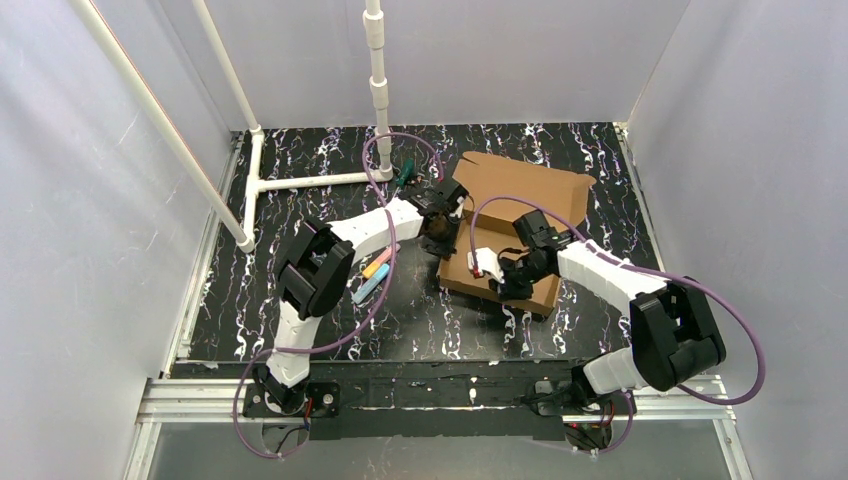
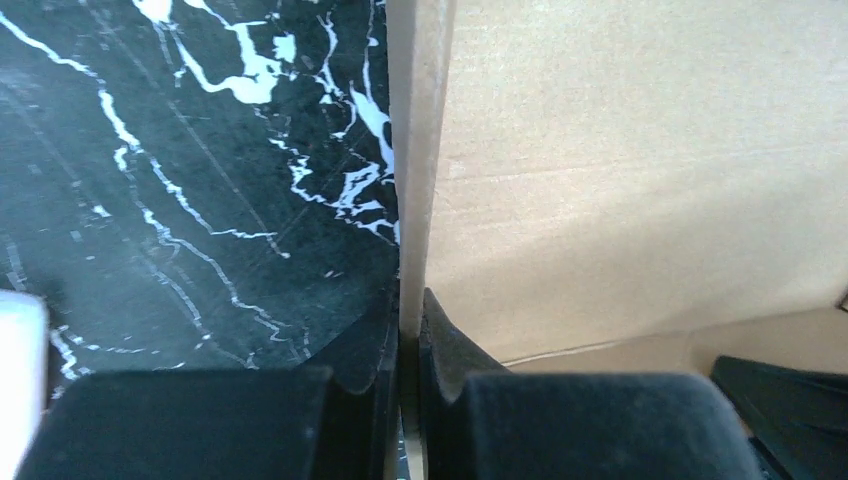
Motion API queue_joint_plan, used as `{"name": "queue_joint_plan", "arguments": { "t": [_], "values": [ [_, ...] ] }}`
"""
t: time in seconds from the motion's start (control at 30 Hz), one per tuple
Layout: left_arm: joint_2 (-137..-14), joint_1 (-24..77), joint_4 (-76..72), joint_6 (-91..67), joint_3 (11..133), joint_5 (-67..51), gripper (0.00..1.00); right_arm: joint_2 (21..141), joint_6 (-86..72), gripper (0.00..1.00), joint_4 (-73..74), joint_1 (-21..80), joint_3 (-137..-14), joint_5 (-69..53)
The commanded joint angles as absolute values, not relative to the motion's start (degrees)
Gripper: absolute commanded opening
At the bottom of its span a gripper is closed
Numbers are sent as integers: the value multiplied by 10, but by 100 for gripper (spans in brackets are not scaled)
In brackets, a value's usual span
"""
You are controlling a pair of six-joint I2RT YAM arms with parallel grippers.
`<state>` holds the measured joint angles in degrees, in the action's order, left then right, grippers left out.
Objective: Fold the paper box
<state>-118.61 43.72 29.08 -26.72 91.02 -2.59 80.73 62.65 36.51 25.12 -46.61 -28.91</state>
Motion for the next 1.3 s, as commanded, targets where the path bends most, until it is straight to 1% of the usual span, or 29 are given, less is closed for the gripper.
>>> {"name": "queue_joint_plan", "arguments": {
  "t": [0.0, 0.17, 0.27, 0.33, 0.4, 0.47, 0.7, 0.83, 0.9, 1.0, 1.07, 1.1, 1.17, 1.2, 1.23, 1.27],
  "values": [
    [-1187, 458, 352, -201, 934, 103, 0, 814, 607, 23, 356, 277, -451, -278],
    [-1186, 460, 351, -194, 922, 121, 1, 813, 595, 28, 345, 279, -449, -272],
    [-1191, 460, 348, -199, 927, 116, 24, 812, 592, 29, 341, 279, -448, -270],
    [-1194, 459, 346, -203, 936, 113, 36, 813, 591, 29, 341, 278, -447, -270],
    [-1197, 457, 346, -206, 949, 111, 45, 814, 590, 29, 341, 279, -447, -269],
    [-1202, 452, 346, -212, 961, 103, 47, 815, 591, 29, 342, 279, -447, -268],
    [-1219, 442, 346, -220, 992, 93, 46, 818, 592, 29, 343, 279, -446, -266],
    [-1234, 441, 346, -220, 1009, 85, 32, 820, 593, 29, 343, 279, -447, -265],
    [-1244, 441, 348, -220, 1014, 81, 30, 820, 593, 29, 343, 278, -447, -265],
    [-1250, 442, 349, -222, 1012, 75, 32, 819, 593, 29, 343, 279, -447, -265],
    [-1252, 441, 349, -223, 1012, 72, 40, 820, 593, 29, 343, 279, -447, -264],
    [-1253, 441, 349, -223, 1013, 73, 42, 821, 593, 29, 343, 279, -447, -264],
    [-1257, 441, 349, -222, 1013, 75, 41, 822, 593, 29, 344, 278, -448, -264],
    [-1260, 442, 350, -220, 1015, 78, 39, 822, 593, 29, 344, 279, -448, -264],
    [-1262, 441, 350, -220, 1015, 82, 29, 822, 593, 29, 345, 279, -448, -265],
    [-1263, 441, 350, -218, 1016, 85, 17, 822, 594, 29, 345, 279, -448, -265]
  ]
}}
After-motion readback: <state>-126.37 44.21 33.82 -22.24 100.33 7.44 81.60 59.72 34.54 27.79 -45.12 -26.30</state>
